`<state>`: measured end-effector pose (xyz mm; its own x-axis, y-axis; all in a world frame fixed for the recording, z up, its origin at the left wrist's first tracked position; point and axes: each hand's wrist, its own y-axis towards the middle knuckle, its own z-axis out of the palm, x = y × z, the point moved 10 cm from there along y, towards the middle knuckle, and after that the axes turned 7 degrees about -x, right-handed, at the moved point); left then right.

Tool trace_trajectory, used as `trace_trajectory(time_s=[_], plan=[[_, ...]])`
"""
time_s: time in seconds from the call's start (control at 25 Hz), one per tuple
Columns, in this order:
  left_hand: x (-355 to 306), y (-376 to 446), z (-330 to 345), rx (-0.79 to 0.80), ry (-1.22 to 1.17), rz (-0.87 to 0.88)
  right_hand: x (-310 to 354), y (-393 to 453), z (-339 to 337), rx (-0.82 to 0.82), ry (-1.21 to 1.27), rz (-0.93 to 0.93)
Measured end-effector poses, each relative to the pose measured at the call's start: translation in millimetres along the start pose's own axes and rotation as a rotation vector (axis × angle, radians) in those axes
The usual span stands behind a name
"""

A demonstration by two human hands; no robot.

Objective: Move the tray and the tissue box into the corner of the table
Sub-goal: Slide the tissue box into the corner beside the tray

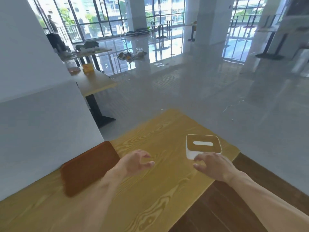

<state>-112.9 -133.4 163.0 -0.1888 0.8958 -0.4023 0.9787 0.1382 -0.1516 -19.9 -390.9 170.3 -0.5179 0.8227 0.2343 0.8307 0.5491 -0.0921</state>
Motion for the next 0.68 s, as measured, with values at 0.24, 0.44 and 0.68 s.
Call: trace_trajectory(time_s=[0.24,0.44,0.68], plan=[[-86,42,43,0.137,0.034,0.093,-93,-51,-3,-0.01,0.149,0.217],[-114,74,69,0.207,0.02,0.133,-143,-76,2,-0.028,0.241,0.365],[-113,125,90,0.237,-0.021,0.131,-185,-63,16,-0.014,0.271,0.481]])
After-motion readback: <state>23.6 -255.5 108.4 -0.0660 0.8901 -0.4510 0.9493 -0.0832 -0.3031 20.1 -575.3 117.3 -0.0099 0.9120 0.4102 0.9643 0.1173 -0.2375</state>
